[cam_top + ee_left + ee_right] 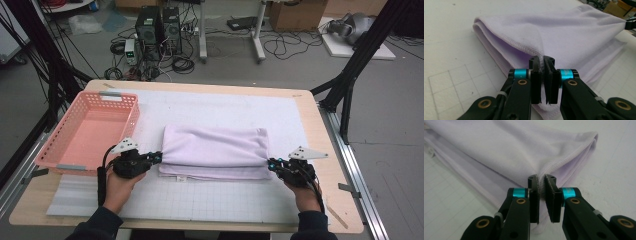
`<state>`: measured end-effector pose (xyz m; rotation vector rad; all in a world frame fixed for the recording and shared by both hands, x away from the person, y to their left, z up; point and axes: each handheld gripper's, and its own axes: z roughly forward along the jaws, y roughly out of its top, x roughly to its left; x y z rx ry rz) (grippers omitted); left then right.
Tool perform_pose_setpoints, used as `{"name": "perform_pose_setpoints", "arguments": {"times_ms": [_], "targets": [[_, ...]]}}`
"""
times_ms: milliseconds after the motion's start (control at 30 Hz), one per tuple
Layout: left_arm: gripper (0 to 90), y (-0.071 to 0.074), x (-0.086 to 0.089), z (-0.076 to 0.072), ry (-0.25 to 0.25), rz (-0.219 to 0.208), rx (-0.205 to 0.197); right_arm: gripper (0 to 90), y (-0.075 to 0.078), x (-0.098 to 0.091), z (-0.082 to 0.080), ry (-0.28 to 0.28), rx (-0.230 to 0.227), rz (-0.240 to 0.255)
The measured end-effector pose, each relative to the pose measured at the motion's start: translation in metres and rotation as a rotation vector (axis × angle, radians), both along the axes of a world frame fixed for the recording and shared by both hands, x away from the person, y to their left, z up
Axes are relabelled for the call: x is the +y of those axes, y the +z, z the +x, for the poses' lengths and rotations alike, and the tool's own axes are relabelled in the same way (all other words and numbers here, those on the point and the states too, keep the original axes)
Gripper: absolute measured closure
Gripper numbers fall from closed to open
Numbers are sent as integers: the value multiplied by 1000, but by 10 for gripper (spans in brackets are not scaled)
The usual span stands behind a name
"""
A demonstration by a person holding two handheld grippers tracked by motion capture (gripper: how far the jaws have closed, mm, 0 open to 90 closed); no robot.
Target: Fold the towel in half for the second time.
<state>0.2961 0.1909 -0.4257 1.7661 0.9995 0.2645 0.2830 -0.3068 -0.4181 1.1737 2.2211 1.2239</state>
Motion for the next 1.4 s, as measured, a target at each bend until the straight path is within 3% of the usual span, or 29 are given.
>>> {"name": "perform_pose_setpoints", "arguments": {"times_ms": [67,300,367,400,433,467,567,700,867,967,1033,1100,1233,1333,1400], "targets": [[848,1,1,-5,-11,-5,7,824,1,-2,-5,10,12,1],[847,-6,1,-23,-38,45,42,816,-3,-6,-17,13,65,-13],[810,-9,2,-24,-24,55,55,706,-6,-6,-18,17,103,-9],[709,-9,2,-24,-5,70,47,590,-6,-7,-18,-1,103,-14],[584,-8,3,-23,13,64,35,552,-5,-9,-18,-28,81,-5],[523,-6,3,-22,16,45,17,535,-3,-11,-18,-46,66,17],[496,2,1,-15,19,25,-30,510,5,-11,-18,-73,-6,62],[570,0,-11,4,-7,50,-47,563,3,8,-9,-67,-44,29],[619,-18,-28,23,-22,123,24,581,-14,36,9,-14,-2,-48],[645,-24,-31,16,-53,180,13,563,-25,42,12,10,48,-110],[662,-25,-31,9,-46,197,1,558,-28,38,9,31,44,-103],[679,-24,-32,1,-45,232,-14,556,-27,31,8,53,78,-77],[672,-19,-30,-2,-27,224,18,484,-22,24,8,80,100,-63],[570,-12,-26,12,4,184,8,484,-15,21,16,46,45,-9],[543,-10,-23,26,46,145,-6,494,-11,21,25,2,13,-12]]}}
